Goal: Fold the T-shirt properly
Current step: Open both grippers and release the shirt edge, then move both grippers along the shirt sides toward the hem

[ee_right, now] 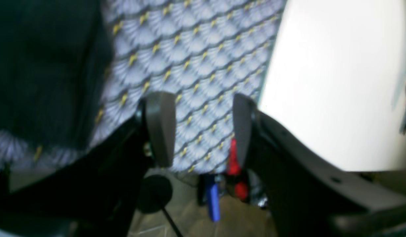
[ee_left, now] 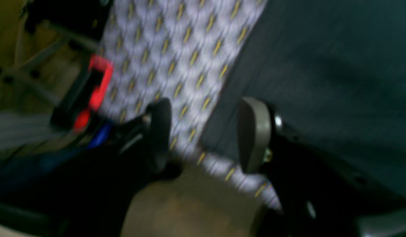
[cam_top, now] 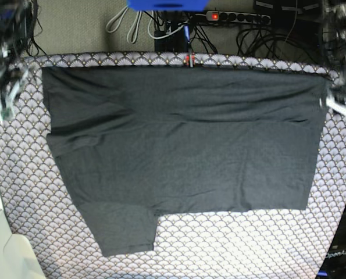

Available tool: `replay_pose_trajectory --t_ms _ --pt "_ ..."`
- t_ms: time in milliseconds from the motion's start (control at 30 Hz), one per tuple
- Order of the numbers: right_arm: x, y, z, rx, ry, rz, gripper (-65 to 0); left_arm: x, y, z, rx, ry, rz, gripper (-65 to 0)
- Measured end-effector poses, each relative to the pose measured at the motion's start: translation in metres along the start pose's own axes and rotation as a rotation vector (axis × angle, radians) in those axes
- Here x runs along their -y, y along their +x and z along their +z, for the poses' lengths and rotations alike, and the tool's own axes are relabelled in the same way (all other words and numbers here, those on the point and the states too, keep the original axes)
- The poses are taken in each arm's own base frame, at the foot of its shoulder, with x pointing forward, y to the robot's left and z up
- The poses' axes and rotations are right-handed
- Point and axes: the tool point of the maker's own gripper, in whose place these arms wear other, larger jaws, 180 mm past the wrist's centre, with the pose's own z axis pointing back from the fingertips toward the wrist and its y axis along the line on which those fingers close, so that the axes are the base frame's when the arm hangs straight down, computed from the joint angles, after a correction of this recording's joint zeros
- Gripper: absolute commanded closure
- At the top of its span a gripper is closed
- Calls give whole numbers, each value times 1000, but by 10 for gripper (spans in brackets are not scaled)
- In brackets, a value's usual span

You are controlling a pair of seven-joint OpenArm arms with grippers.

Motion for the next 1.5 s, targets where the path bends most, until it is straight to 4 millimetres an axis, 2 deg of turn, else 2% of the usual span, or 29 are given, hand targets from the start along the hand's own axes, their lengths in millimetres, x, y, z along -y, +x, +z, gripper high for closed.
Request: replay_pose_trajectory --t_ms 133,300,400,467,533,600,667,733,833,1000,1167,1233,1367,1500 --pt "7 66 -13 111 1 27 -293 10 58 5 142 -30 47 -317" --pt "3 108 -56 74 70 21 -294 28 110 -2 235 -87 176 -316" --pt "-4 133 -79 95 135 -2 -294 33 129 -11 301 -114 219 -316" --pt "-8 139 -94 69 168 -6 -294 36 131 -26 310 -92 198 -316" --pt "-17 146 -110 47 211 6 -294 49 129 -45 307 -113 166 -315" --pt "-32 166 -121 87 266 21 -294 65 132 -58 332 -136 154 -311" --pt "-45 185 -128 127 318 16 -294 76 138 -64 372 -165 138 -280" --pt "-49 197 -134 148 347 4 -295 73 143 -73 386 -146 137 -247" --pt "-52 203 -148 136 384 -10 -295 72 147 -92 368 -122 146 -247" --pt "-59 233 -158 230 455 -93 -295 87 157 -106 374 -158 167 -247" --pt "-80 222 -172 235 527 -161 -297 71 164 -128 377 -75 173 -247" --pt "-84 225 -173 264 535 -184 -309 70 167 -135 371 -61 163 -247" --pt "-67 242 -178 347 446 -272 -323 79 171 -145 357 -50 144 -248" --pt "-50 241 -185 367 355 -324 -323 85 168 -148 358 -50 118 -248"
